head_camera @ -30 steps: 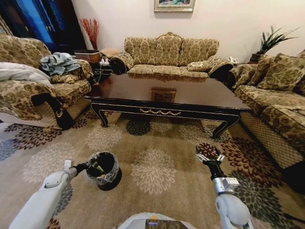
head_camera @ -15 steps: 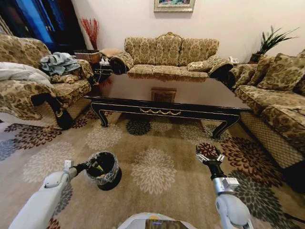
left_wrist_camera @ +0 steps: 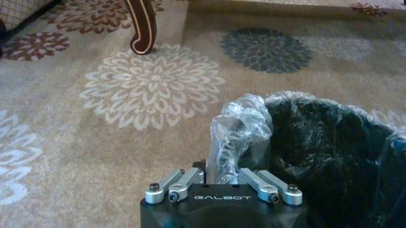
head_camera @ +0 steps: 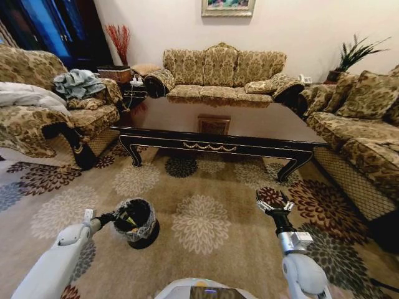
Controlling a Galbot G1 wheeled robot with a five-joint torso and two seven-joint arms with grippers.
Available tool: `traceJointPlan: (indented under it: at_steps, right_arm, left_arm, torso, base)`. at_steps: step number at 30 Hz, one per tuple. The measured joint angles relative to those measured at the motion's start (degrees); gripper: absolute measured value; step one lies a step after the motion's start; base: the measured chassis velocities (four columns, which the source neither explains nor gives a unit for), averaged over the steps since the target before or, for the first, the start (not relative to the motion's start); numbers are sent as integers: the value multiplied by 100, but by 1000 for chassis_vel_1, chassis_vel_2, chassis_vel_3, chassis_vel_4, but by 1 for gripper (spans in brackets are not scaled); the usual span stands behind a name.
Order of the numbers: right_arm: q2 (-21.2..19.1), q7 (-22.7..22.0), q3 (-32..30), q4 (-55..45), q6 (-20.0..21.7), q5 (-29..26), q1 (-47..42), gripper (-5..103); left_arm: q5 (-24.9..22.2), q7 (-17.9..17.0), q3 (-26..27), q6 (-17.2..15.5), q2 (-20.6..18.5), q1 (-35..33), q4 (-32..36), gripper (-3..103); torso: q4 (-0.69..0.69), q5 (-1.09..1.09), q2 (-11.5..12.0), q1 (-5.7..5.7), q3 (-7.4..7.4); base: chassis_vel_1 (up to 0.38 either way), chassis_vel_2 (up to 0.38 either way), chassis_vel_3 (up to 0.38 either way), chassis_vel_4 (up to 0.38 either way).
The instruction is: Move to the front of the table and place the trash on the table into the trash bin.
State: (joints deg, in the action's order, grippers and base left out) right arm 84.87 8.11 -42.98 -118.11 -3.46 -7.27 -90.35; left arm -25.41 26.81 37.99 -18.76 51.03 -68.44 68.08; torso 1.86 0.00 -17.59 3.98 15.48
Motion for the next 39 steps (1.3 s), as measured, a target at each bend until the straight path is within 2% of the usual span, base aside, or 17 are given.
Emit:
traceJointPlan:
  at_steps: [17, 27, 31, 39]
  right_arm:
    - [0, 0, 0, 0, 0, 0, 0, 100]
    - [0, 0, 0, 0, 0, 0, 0, 100]
    - [0, 0, 0, 0, 0, 0, 0, 100]
    - [0, 0, 0, 0, 0, 0, 0, 100]
  left_arm:
    - [0, 0, 0, 0, 0, 0, 0, 19]
    - [0, 0, 0, 0, 0, 0, 0, 19]
    - [0, 0, 0, 0, 0, 0, 0, 19]
    - [0, 0, 0, 0, 0, 0, 0, 19]
  torso:
    - [0, 0, -426, 147, 279]
    - [0, 0, -545, 195, 348]
    - [0, 0, -667, 242, 423]
    - [0, 0, -739, 260, 478]
  base:
    - [0, 0, 0, 0]
    - [0, 0, 0, 0]
    - [0, 0, 0, 0]
    - [0, 0, 0, 0]
